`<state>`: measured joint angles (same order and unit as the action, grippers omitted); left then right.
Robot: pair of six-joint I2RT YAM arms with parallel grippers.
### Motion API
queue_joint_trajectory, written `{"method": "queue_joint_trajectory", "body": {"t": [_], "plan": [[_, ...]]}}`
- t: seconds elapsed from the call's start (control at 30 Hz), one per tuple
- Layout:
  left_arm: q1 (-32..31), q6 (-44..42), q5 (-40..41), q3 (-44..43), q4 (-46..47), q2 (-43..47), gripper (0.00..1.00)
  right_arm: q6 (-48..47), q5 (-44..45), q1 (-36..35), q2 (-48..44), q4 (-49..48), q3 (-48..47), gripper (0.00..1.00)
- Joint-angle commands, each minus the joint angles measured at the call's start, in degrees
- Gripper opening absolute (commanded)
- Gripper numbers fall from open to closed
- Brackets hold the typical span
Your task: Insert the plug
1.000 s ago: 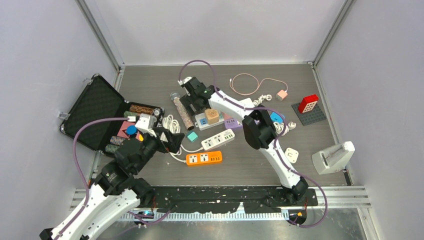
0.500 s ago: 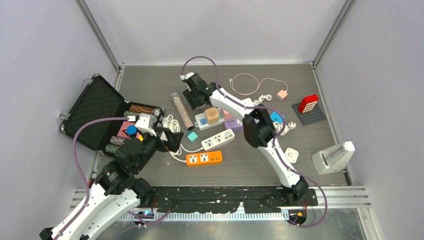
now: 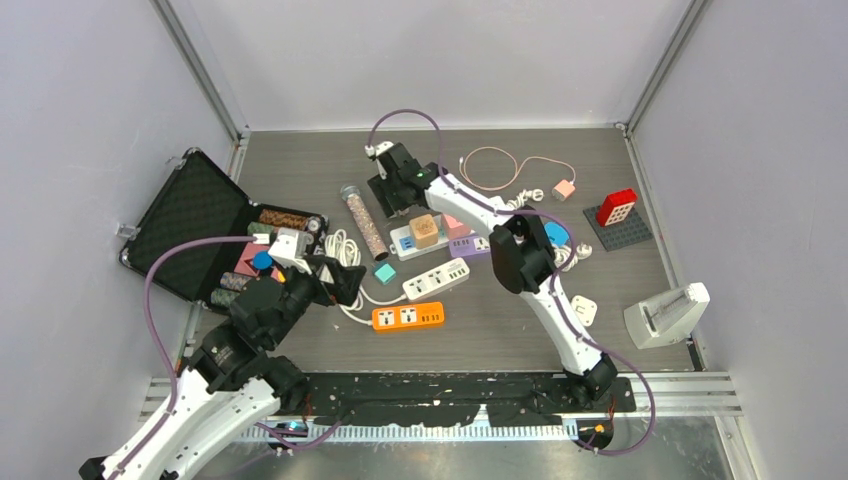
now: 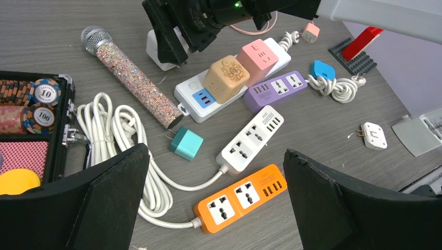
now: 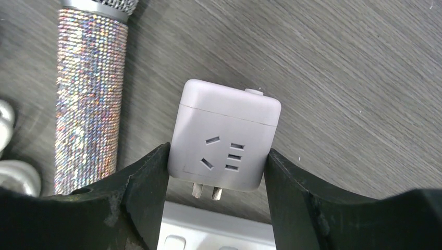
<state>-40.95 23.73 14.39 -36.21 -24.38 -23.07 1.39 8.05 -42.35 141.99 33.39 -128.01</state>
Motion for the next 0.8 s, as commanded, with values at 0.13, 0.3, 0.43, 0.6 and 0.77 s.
{"method": "queue_joint_trajectory", "body": {"t": [0.13, 0.3, 0.43, 0.6, 0.77], "plan": [[0.17, 1.81, -0.7, -3.88, -1.38, 0.72, 1.0, -0.46, -10.18, 0.08, -20.33, -13.18, 10.01, 0.1], [0.12, 2.82, -2.07, -5.14, -0.71, 1.76, 1.0, -0.16, -16.24, 0.07, -30.96, -17.22, 18.24, 0.1], [0.17, 3.95, -3.9, -7.37, -0.41, 2.36, 1.0, 0.32, -24.74, 0.08, -40.52, -21.61, 27.24, 0.09], [0.11, 6.76, -8.29, -12.38, 0.41, 4.01, 1.0, 2.3, -32.64, 0.13, -51.44, -27.34, 37.87, 0.09], [0.17, 9.24, -13.9, -14.77, 3.88, 3.23, 1.0, 5.51, -40.93, 0.09, -61.18, -34.69, 45.63, 0.09]]}}
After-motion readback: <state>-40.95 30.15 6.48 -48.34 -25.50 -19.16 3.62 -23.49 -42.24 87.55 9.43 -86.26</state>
